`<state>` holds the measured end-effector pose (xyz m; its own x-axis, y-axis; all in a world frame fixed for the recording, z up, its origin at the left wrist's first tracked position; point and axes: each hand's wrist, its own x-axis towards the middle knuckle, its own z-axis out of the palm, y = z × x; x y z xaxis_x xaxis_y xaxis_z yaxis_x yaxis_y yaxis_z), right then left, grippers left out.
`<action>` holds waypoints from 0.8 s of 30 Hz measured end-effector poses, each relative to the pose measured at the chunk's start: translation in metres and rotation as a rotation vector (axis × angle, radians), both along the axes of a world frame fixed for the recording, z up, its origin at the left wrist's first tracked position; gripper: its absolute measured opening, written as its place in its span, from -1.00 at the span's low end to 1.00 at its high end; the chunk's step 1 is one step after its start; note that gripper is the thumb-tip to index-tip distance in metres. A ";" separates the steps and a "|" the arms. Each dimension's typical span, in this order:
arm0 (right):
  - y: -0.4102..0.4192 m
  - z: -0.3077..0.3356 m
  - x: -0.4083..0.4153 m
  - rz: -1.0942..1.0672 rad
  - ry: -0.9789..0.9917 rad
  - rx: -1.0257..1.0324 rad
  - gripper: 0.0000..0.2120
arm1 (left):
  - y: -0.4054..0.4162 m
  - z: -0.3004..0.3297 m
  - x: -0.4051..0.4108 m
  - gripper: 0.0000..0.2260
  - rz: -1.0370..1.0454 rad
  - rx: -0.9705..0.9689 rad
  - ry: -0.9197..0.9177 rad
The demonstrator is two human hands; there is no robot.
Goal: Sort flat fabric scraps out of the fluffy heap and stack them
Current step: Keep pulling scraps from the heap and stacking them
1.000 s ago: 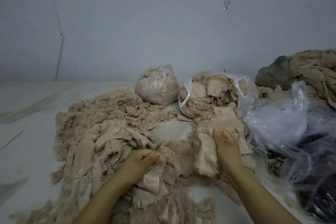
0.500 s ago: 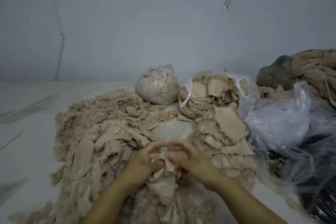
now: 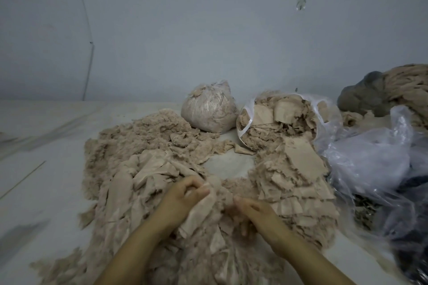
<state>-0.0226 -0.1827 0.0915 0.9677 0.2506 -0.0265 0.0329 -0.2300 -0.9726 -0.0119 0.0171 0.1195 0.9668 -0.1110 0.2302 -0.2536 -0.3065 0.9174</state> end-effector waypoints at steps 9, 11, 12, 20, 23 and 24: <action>0.034 -0.002 -0.004 -0.330 -0.087 0.456 -0.84 | -0.036 -0.004 -0.008 -0.82 -0.120 -0.699 0.387; 0.033 0.000 -0.003 -0.298 -0.172 0.372 -0.81 | -0.037 -0.003 -0.009 -0.72 -0.181 -0.667 0.497; 0.033 0.000 -0.003 -0.303 -0.195 0.345 -0.80 | -0.039 -0.004 -0.009 -0.72 -0.168 -0.643 0.498; 0.012 -0.022 -0.009 -0.535 -0.241 0.099 -0.72 | -0.044 -0.012 0.000 -0.84 0.169 -0.442 0.225; -0.001 -0.030 -0.019 -0.489 -0.167 -0.009 -0.73 | -0.033 -0.009 0.006 -0.74 0.275 -0.518 0.214; -0.003 -0.032 -0.022 -0.446 -0.136 -0.054 -0.73 | -0.028 -0.008 0.009 -0.75 0.279 -0.539 0.204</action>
